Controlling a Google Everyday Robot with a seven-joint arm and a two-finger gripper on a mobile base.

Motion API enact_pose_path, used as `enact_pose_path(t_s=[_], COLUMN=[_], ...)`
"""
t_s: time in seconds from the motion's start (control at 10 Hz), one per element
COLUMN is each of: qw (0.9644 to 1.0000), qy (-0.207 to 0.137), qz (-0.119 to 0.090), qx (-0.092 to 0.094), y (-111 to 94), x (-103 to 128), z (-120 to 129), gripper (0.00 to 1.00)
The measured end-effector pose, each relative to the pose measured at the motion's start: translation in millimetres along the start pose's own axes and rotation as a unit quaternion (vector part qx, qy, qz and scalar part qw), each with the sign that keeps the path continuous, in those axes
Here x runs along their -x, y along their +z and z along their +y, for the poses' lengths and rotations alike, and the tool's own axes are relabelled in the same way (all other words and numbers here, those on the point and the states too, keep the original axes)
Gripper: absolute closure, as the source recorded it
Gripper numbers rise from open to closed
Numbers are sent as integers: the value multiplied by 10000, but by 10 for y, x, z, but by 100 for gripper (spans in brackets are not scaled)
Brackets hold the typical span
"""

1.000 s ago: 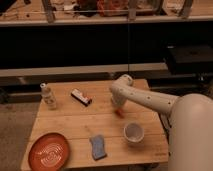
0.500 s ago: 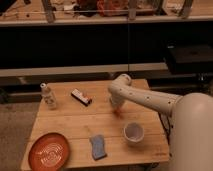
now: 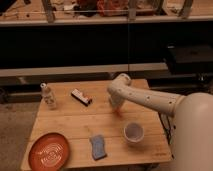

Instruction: Place the pepper on the white sponge

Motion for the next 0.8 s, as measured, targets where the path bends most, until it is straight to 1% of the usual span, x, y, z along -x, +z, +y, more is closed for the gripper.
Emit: enact_pose_path(t_s=[0.2,0.8], qw=[10000,9997], qy=[-49,-228], qz=[31,66], qx=[22,40], y=[-36,-137], x=[2,52], z=[-12,-150], gripper=[100,100])
